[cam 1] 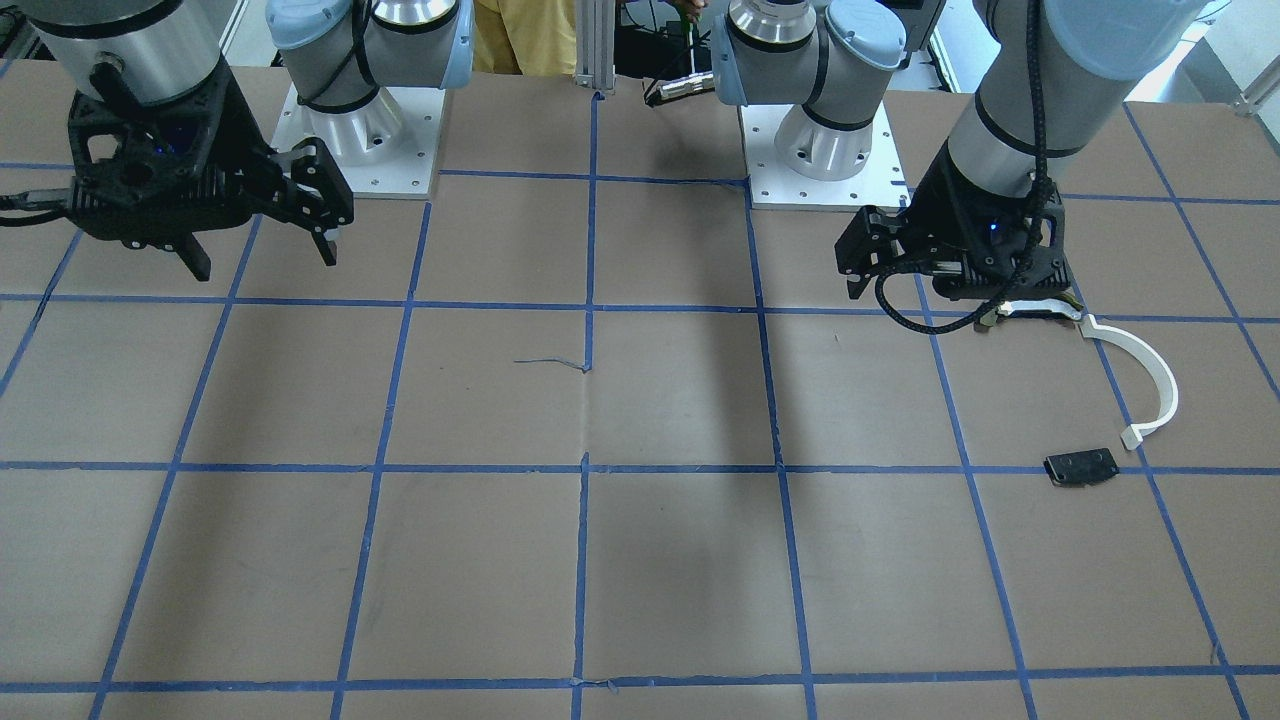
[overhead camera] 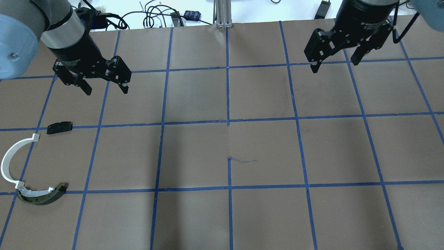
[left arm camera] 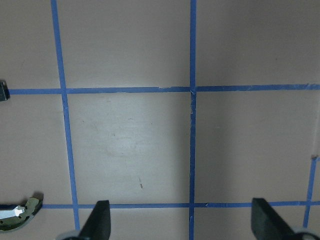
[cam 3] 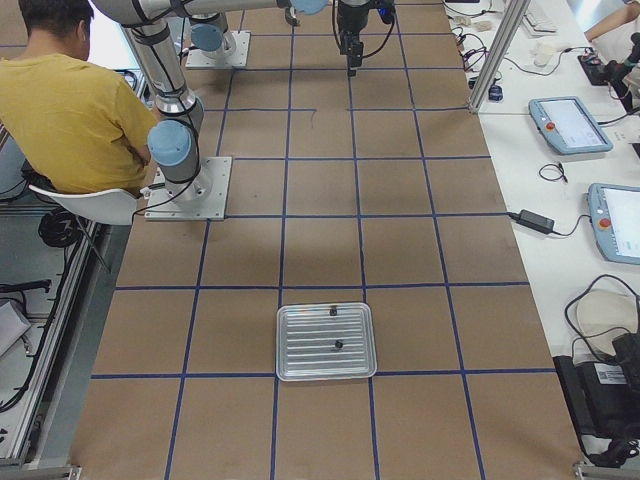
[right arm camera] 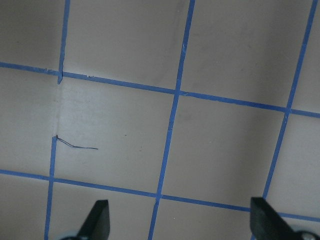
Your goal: Place bearing gear from tray to pile
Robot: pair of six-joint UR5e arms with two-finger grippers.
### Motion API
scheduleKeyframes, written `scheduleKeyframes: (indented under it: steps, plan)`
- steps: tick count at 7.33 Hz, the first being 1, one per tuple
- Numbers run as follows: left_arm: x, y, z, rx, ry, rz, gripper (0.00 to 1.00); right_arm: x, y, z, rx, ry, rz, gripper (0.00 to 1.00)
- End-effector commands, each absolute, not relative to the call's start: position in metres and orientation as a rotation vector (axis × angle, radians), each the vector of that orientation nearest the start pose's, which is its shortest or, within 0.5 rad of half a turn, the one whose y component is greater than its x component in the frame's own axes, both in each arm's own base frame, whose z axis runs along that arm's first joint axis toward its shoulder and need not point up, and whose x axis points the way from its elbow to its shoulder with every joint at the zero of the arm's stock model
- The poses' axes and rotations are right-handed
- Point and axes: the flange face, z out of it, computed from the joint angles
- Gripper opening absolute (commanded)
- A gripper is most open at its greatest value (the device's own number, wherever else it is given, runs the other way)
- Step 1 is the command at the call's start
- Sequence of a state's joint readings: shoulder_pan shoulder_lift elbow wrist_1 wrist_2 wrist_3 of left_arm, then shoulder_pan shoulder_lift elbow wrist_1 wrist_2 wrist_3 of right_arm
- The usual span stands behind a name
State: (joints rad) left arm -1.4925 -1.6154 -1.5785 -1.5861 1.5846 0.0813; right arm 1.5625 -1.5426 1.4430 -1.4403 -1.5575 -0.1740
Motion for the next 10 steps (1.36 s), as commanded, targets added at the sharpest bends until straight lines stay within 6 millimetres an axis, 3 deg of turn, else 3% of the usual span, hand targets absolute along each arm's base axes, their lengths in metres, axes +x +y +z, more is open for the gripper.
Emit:
scheduleKeyframes:
  steps: [1, 2, 4, 5, 6, 7, 8, 9, 10]
  plan:
    - [-0.092, -0.512, 0.461, 0.006, 3.131, 0.107, 1.00, 0.103, -0.503, 0.518, -0.099, 3.119, 0.110, 1.00]
    - [-0.092, -0.512, 0.461, 0.006, 3.131, 0.107, 1.00, 0.088, -0.503, 0.517, -0.025, 3.101, 0.140, 1.00]
    - [-0.092, -0.512, 0.461, 0.006, 3.131, 0.107, 1.00, 0.081, -0.511, 0.518, 0.002, 3.101, 0.113, 1.00]
    - [-0.092, -0.512, 0.461, 0.006, 3.131, 0.107, 1.00, 0.061, -0.515, 0.514, 0.034, 3.111, 0.110, 1.00]
    - [-0.092, -0.512, 0.461, 0.006, 3.131, 0.107, 1.00, 0.029, -0.533, 0.493, 0.129, 3.091, 0.125, 1.00]
    - [-0.092, -0.512, 0.461, 0.006, 3.131, 0.107, 1.00, -0.013, -0.568, 0.460, 0.207, 3.102, 0.083, 1.00]
    - [-0.092, -0.512, 0.461, 0.006, 3.131, 0.105, 1.00, -0.068, -0.588, 0.432, 0.268, 3.123, 0.055, 1.00]
    - [-0.092, -0.512, 0.461, 0.006, 3.131, 0.107, 1.00, -0.132, -0.587, 0.414, 0.113, 3.165, 0.039, 1.00]
    - [-0.092, -0.512, 0.461, 0.006, 3.130, 0.107, 1.00, -0.224, -0.569, 0.413, 0.119, 3.192, -0.030, 1.00]
